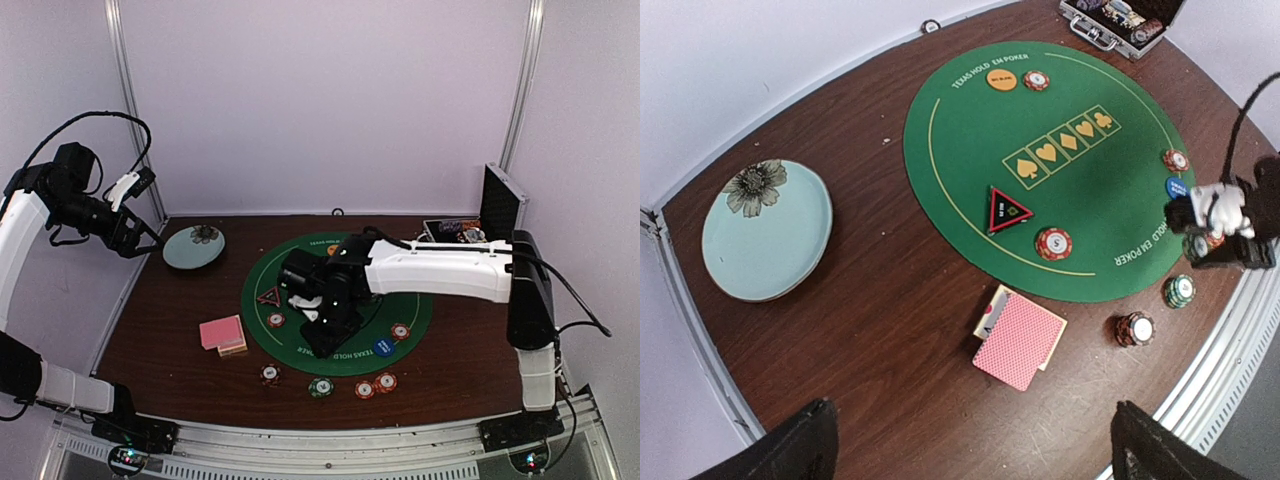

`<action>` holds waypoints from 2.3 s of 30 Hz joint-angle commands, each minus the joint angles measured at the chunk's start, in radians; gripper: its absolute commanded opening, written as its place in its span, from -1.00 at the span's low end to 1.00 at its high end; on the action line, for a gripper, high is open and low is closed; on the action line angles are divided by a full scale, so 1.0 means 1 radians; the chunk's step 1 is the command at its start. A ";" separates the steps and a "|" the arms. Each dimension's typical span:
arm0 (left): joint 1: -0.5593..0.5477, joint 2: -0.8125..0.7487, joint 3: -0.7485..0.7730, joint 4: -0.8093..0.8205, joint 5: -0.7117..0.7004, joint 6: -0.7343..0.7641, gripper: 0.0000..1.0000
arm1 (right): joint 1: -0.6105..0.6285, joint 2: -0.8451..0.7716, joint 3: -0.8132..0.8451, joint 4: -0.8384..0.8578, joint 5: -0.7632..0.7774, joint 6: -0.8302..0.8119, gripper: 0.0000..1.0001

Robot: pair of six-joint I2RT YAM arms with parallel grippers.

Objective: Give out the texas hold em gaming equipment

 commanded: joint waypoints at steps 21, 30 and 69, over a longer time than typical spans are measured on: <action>0.002 -0.017 -0.010 0.025 0.004 -0.002 0.95 | -0.619 0.415 0.628 -0.028 0.162 -0.138 -0.16; 0.003 -0.005 0.006 0.020 0.006 0.013 0.95 | -0.673 0.479 0.661 0.015 0.121 -0.108 -0.14; 0.002 -0.011 0.000 0.014 -0.013 0.032 0.95 | -0.650 0.360 0.593 0.043 0.040 -0.087 0.49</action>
